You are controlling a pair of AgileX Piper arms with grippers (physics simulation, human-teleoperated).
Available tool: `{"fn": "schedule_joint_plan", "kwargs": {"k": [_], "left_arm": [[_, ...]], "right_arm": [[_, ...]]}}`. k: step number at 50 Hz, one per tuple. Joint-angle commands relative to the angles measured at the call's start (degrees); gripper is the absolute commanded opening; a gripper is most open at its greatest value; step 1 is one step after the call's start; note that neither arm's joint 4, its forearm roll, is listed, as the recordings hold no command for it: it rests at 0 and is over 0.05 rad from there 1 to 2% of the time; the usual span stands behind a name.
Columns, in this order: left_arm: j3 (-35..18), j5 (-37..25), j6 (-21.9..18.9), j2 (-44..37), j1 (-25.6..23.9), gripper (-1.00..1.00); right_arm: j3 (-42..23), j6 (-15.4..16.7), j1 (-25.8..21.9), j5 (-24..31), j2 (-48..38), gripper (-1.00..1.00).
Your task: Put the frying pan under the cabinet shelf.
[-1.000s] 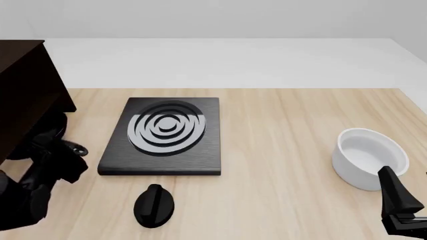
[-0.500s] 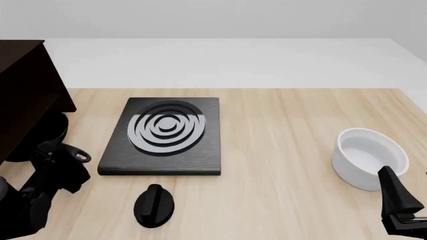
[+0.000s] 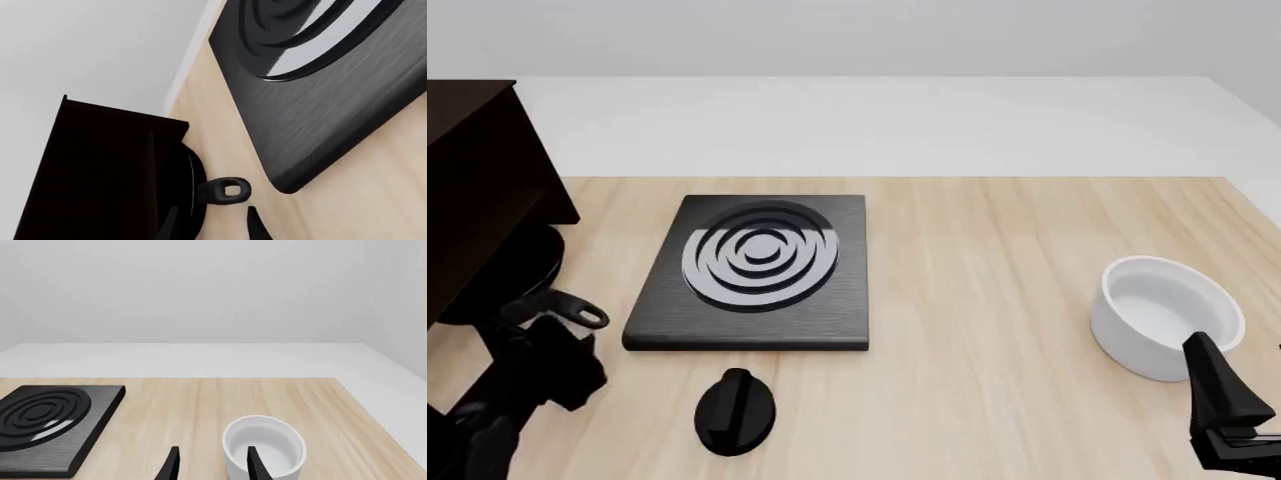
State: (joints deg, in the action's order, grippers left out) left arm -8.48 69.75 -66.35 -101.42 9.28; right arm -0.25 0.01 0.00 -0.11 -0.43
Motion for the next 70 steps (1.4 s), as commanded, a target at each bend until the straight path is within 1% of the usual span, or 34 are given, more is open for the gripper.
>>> {"fn": "schedule_joint_plan", "kwargs": {"k": [1, 11, 17, 38, 41, 42, 44, 45, 49, 60, 70], "left_arm": [[4.56, 0.15, -0.61, 2.48, 0.06, 1.0], [6.65, 0.15, -1.64, 3.88, 0.19, 1.0], [8.35, 0.15, -1.6, 5.29, -0.69, 1.0], [8.47, 0.15, -1.93, 8.55, -4.22, 1.0], [8.47, 0.15, -1.36, 9.07, -4.86, 1.0], [8.47, 0.14, -0.22, 8.98, -5.41, 1.0], [8.47, 0.15, -1.16, 9.1, -5.43, 1.0], [8.47, 0.14, -0.39, 9.36, -6.11, 1.0], [8.47, 0.14, 0.33, 9.73, -7.42, 1.0], [8.47, 0.11, -0.1, 10.58, -9.04, 1.0], [8.47, 0.04, 0.79, 9.91, -10.58, 1.0]], "right_arm": [[0.0, -0.01, 0.0, 0.0, 0.0, 1.0], [0.0, 0.0, 0.01, 0.0, 0.0, 1.0], [0.0, 0.01, 0.0, 0.0, 0.01, 1.0], [0.0, -0.01, 0.0, 0.0, 0.0, 1.0], [0.0, 0.01, 0.0, 0.0, 0.01, 1.0], [0.0, 0.0, 0.0, 0.0, 0.0, 1.0], [0.0, 0.0, -0.01, 0.0, 0.01, 1.0], [0.0, 0.01, 0.0, 0.0, 0.0, 1.0], [0.0, 0.02, 0.0, 0.0, 0.01, 1.0], [0.0, 0.0, 0.0, 0.0, 0.01, 1.0], [0.0, 0.0, 0.0, 0.0, 0.0, 1.0]]}}
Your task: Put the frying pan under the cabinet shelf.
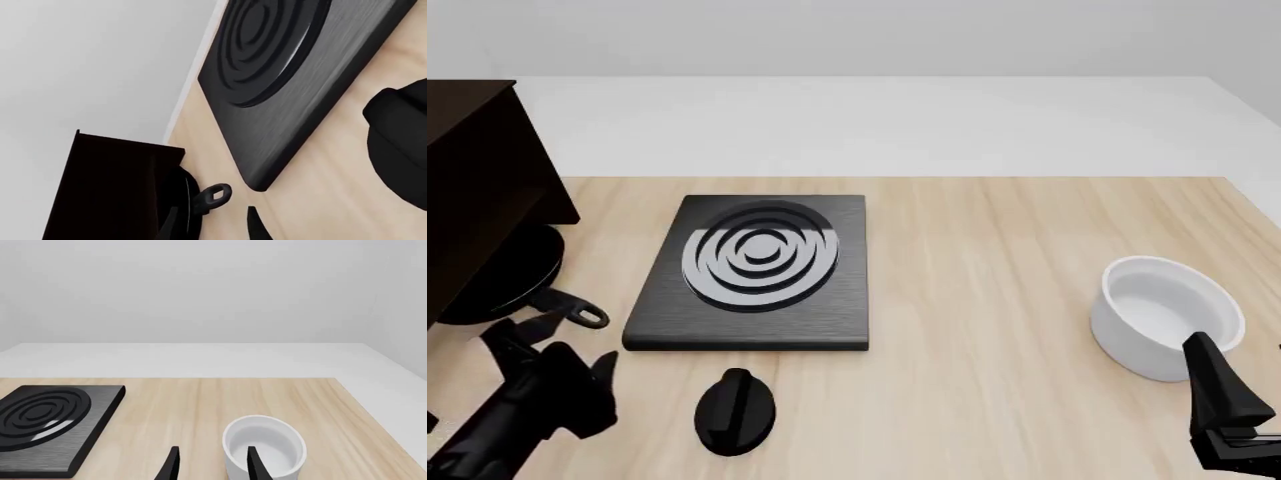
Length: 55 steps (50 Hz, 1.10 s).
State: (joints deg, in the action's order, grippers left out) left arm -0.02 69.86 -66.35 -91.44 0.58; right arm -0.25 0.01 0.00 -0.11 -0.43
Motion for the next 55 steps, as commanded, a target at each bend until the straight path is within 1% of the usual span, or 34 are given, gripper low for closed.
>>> {"fn": "schedule_joint_plan", "kwargs": {"k": [1, 13, 15, 21, 23, 25, 33, 34, 35, 37, 41, 45, 51, 55], "left_arm": [[0.02, -0.11, 0.88, 0.08, -2.03, 1.0], [0.02, -1.17, 1.88, 0.63, -4.14, 1.0], [0.02, -4.0, 2.63, 3.76, -4.69, 1.0], [0.02, -7.32, 2.49, 7.22, -5.39, 1.0], [0.02, -9.41, 3.31, 9.28, -5.9, 1.0], [0.02, -7.81, 3.07, 7.45, -6.02, 1.0], [0.02, -12.98, 3.63, 12.89, -7.09, 1.0], [0.02, -14.1, 3.89, 14.16, -7.2, 1.0], [0.02, -19.65, 6.24, 20.06, -8.17, 1.0], [0.02, -18.22, 4.05, 17.97, -7.94, 1.0], [0.02, -21.83, 4.39, 21.82, -8.45, 1.0], [0.02, -23.93, 4.45, 23.84, -9.14, 1.0], [0.02, -26.17, 4.44, 26.17, -9.72, 1.0], [0.02, -26.7, 4.6, 26.37, -10.07, 1.0]], "right_arm": [[0.0, 0.01, 0.0, 0.0, 0.01, 1.0], [0.0, 0.0, 0.0, 0.0, 0.0, 1.0], [0.0, 0.0, 0.0, 0.0, 0.0, 1.0], [0.0, 0.01, -0.01, 0.0, 0.0, 1.0], [0.0, 0.01, 0.01, 0.0, 0.01, 1.0], [0.0, 0.0, 0.01, 0.0, 0.01, 1.0], [0.0, 0.01, 0.0, 0.0, 0.0, 1.0], [0.0, -0.01, 0.0, 0.0, -0.02, 1.0], [0.0, 0.0, -0.01, 0.0, -0.01, 1.0], [0.0, 0.0, 0.0, 0.0, 0.0, 1.0], [0.0, 0.0, -0.02, 0.0, 0.0, 1.0], [0.0, 0.0, 0.01, 0.0, -0.01, 1.0], [0.0, 0.01, -0.01, 0.0, 0.0, 1.0], [0.0, 0.01, -0.01, 0.0, 0.0, 1.0]]}}
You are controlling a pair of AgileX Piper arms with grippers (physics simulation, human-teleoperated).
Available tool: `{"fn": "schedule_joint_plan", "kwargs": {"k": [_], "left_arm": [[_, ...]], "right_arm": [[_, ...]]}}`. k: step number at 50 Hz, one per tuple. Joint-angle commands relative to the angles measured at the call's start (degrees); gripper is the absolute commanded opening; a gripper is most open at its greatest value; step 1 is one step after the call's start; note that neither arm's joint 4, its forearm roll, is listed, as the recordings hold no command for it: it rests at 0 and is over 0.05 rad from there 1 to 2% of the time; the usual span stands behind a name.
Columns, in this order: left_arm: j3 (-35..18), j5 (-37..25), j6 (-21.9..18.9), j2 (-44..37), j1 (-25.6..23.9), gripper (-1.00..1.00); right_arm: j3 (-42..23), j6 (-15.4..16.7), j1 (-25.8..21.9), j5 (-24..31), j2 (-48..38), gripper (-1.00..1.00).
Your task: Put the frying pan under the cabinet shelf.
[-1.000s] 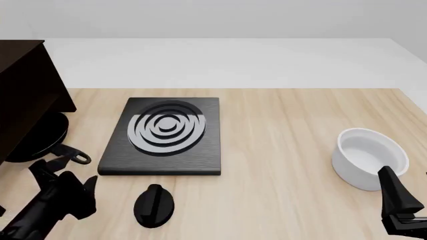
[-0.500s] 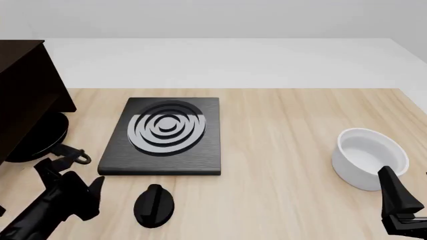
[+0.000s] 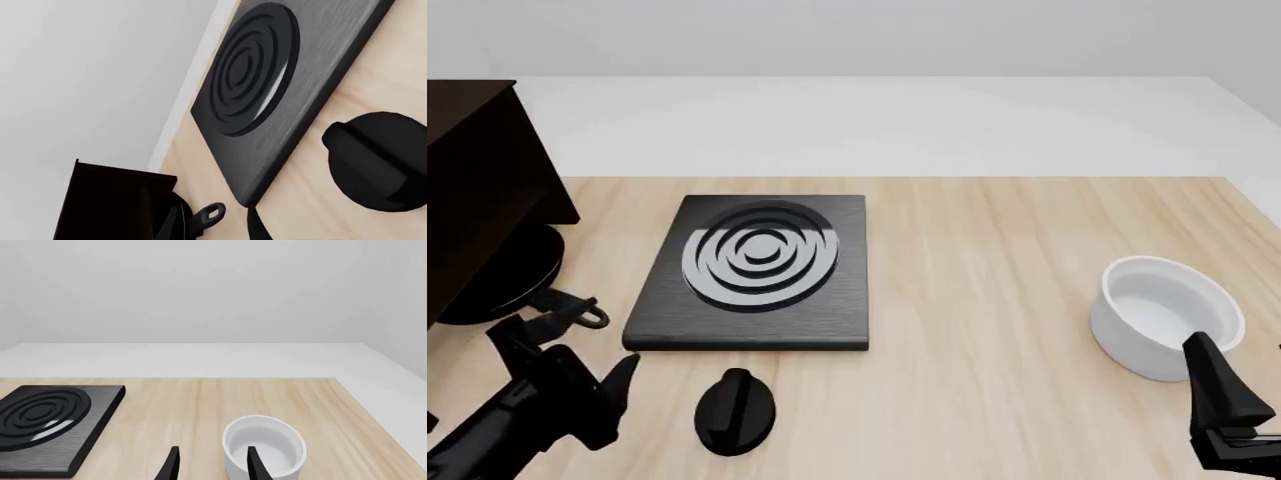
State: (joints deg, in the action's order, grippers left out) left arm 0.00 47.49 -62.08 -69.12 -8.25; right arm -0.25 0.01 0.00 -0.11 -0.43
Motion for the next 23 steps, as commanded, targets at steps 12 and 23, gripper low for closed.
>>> {"fn": "schedule_joint_plan", "kwargs": {"k": [12, 23], "left_arm": [[0.0, -5.35, 0.74, 4.49, -2.56, 1.0], [0.0, -8.15, 1.1, 7.11, -3.65, 1.0]], "right_arm": [[0.0, 0.0, 0.01, 0.0, -0.01, 1.0], [0.0, 0.01, -0.01, 0.0, 0.0, 1.0]]}}
